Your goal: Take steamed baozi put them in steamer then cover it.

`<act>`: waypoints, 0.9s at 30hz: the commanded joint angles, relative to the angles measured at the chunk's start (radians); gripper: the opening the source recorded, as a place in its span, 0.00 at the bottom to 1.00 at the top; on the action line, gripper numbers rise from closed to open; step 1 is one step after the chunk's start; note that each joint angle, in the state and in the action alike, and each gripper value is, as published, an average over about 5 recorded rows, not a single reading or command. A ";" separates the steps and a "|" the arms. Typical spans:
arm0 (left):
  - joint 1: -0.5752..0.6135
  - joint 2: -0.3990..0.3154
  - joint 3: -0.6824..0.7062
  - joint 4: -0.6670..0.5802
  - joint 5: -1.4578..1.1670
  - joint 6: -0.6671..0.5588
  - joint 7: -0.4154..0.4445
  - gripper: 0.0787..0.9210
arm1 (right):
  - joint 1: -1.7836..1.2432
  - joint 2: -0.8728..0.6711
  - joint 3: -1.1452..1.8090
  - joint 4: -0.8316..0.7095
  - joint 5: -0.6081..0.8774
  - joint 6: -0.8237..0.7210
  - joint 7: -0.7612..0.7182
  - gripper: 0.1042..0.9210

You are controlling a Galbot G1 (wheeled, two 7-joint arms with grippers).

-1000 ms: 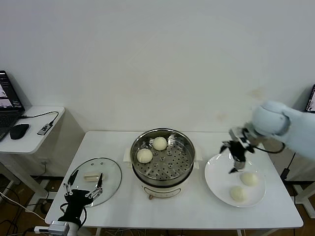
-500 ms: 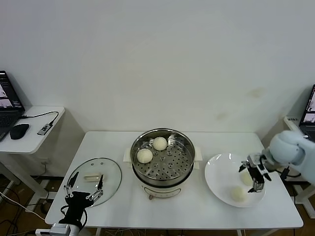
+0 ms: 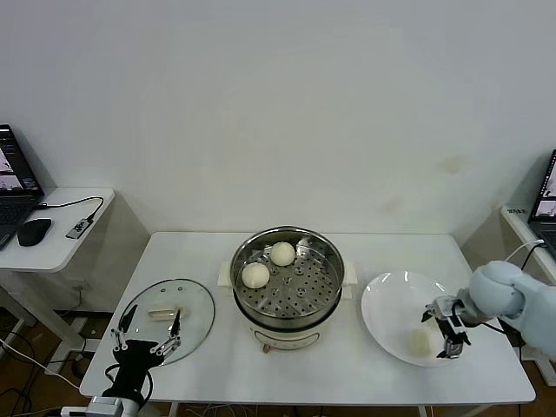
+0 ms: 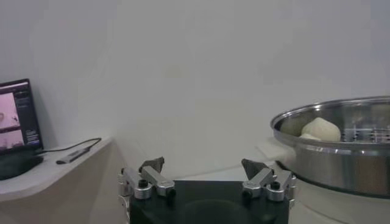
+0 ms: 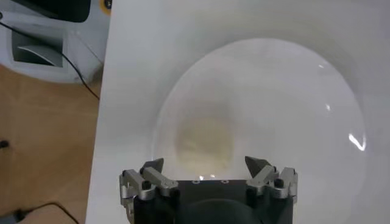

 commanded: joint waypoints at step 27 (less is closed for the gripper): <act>-0.020 0.011 0.006 0.005 -0.004 0.003 0.002 0.88 | 0.235 0.021 -0.070 -0.048 0.109 -0.024 -0.030 0.50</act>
